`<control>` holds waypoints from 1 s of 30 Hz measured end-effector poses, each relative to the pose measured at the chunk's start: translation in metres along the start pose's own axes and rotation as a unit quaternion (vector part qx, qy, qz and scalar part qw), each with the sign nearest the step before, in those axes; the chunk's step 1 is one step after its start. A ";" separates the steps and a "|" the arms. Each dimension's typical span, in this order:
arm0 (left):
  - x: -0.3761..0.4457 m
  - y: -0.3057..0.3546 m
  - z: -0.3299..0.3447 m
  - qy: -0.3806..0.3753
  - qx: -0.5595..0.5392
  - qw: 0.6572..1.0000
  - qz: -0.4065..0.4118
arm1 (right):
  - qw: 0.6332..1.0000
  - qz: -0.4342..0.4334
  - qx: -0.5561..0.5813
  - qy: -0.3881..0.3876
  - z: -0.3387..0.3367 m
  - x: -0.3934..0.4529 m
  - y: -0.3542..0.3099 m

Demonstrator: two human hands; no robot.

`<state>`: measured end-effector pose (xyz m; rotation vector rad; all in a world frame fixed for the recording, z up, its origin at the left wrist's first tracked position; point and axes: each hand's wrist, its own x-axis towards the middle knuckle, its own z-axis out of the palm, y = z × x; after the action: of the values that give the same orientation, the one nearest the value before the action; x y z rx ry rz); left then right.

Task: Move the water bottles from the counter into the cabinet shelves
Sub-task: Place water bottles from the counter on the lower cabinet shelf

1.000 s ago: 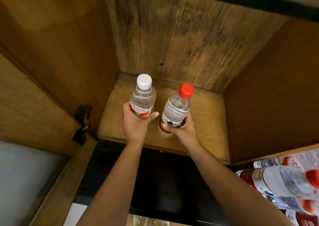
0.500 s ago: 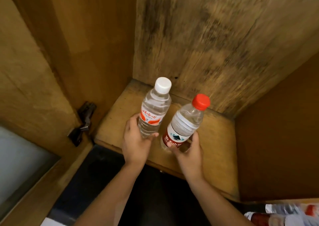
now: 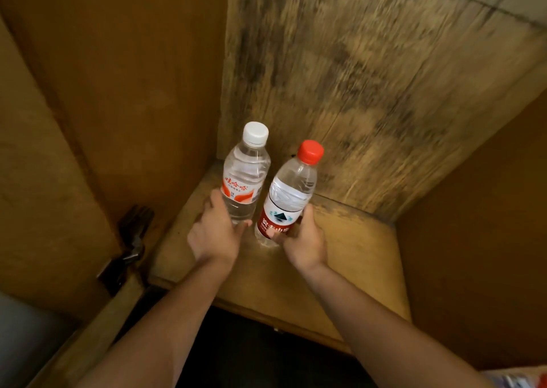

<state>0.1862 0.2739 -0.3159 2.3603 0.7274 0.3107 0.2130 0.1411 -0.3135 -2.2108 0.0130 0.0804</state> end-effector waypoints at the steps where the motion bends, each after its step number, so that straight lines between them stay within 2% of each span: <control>1: 0.003 0.002 -0.002 -0.007 0.014 1.000 -0.001 | 1.000 0.010 -0.004 -0.002 0.000 0.003 -0.003; 2: 0.005 0.003 -0.004 -0.014 0.009 1.000 -0.008 | 1.000 0.016 -0.006 -0.003 0.000 0.005 -0.006; 4: 0.006 0.005 -0.007 -0.038 -0.070 0.996 -0.033 | 1.000 0.021 -0.009 0.000 0.002 0.008 -0.009; 5: 0.006 0.004 -0.009 -0.061 -0.142 0.986 -0.066 | 1.000 0.023 -0.011 0.001 0.003 0.009 -0.010; 6: 0.006 0.003 -0.011 -0.090 -0.240 0.959 -0.123 | 1.000 0.024 -0.010 0.004 0.005 0.010 -0.011; 7: 0.004 0.004 -0.015 -0.118 -0.354 0.905 -0.206 | 1.000 0.024 -0.006 0.006 0.006 0.012 -0.011; 8: 0.002 0.005 -0.022 -0.142 -0.471 0.818 -0.298 | 1.000 0.024 -0.002 0.009 0.008 0.013 -0.011; 9: 0.001 0.007 -0.028 -0.158 -0.569 0.714 -0.376 | 1.000 0.023 0.001 0.012 0.009 0.014 -0.012; 10: 0.002 0.008 -0.033 -0.158 -0.643 0.614 -0.430 | 1.000 0.022 0.003 0.014 0.009 0.015 -0.012; 11: 0.003 0.010 -0.036 -0.146 -0.695 0.532 -0.461 | 1.000 0.021 0.007 0.015 0.010 0.015 -0.013; 12: 0.003 0.011 -0.039 -0.133 -0.725 0.482 -0.473 | 1.000 0.020 0.010 0.017 0.010 0.016 -0.014; 13: 0.005 0.013 -0.040 -0.125 -0.739 0.464 -0.473 | 1.000 0.021 0.011 0.017 0.010 0.017 -0.014; 17: 0.010 0.024 -0.038 -0.132 -0.738 0.463 -0.474 | 1.000 0.020 0.008 0.015 0.011 0.020 -0.018; 23: 0.035 0.033 -0.033 -0.118 -0.730 0.490 -0.462 | 1.000 0.012 0.013 0.018 0.019 0.035 -0.024; 27: 0.056 0.037 -0.030 -0.137 -0.707 0.528 -0.451 | 1.000 0.010 0.023 0.009 0.026 0.050 -0.036; 30: 0.069 0.041 -0.030 -0.159 -0.669 0.573 -0.446 | 1.000 0.023 0.013 -0.004 0.031 0.065 -0.048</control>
<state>0.2485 0.3025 -0.2642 0.4087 0.8932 -0.0682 0.2778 0.1960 -0.2973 -2.1836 0.0607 0.1128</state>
